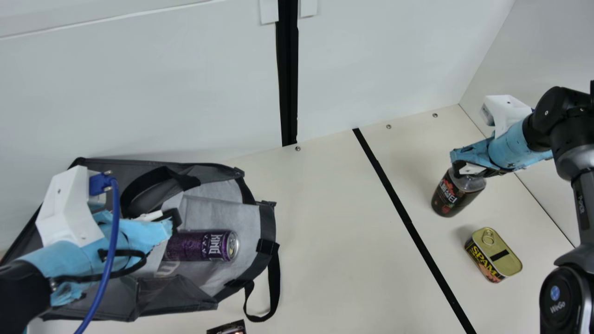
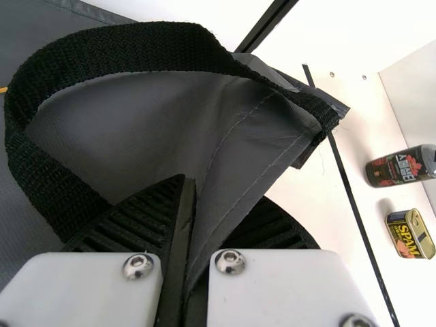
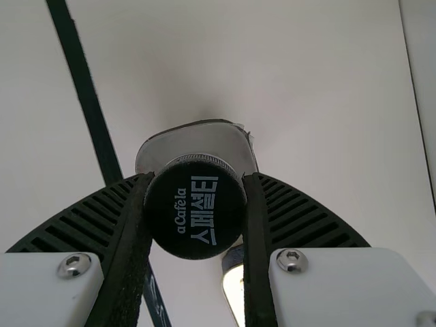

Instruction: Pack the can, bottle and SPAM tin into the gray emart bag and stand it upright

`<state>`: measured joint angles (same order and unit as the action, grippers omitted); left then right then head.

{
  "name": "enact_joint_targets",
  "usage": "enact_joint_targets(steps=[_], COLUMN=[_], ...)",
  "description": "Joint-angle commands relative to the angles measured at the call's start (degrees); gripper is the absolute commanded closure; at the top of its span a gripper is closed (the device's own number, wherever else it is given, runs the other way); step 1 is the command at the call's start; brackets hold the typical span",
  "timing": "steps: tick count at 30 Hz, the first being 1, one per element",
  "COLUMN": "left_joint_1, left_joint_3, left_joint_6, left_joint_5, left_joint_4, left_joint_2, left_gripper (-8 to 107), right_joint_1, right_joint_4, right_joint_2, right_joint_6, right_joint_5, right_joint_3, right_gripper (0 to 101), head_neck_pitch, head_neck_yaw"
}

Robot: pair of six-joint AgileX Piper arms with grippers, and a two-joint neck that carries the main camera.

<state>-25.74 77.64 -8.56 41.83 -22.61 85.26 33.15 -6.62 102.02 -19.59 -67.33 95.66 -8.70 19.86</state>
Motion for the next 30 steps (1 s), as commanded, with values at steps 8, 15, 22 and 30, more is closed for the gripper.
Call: enact_joint_targets(steps=[8,15,22,30], left_joint_1=[0.0,0.0,0.0,0.0], left_joint_3=[0.0,0.0,0.0,0.0], left_joint_6=[0.0,0.0,0.0,0.0], left_joint_5=[0.0,0.0,0.0,0.0], left_joint_4=[0.0,0.0,0.0,0.0], left_joint_2=[0.0,0.0,0.0,0.0], left_gripper=[107,107,107,107], right_joint_1=[-1.3,-3.1,-5.8,-8.9], right_joint_4=[-0.2,0.5,1.5,1.2], right_joint_2=[-2.8,-5.2,-7.3,-9.5], right_joint_6=[-1.4,-1.5,-1.5,-4.7], right_joint_5=[-0.1,-1.0,-2.1,-2.6], right_joint_3=[0.1,0.0,-0.2,-1.7], right_gripper=[101,101,101,101], head_neck_pitch=[-1.3,-1.3,-1.3,-1.3], head_neck_yaw=[0.1,0.1,0.1,0.1])
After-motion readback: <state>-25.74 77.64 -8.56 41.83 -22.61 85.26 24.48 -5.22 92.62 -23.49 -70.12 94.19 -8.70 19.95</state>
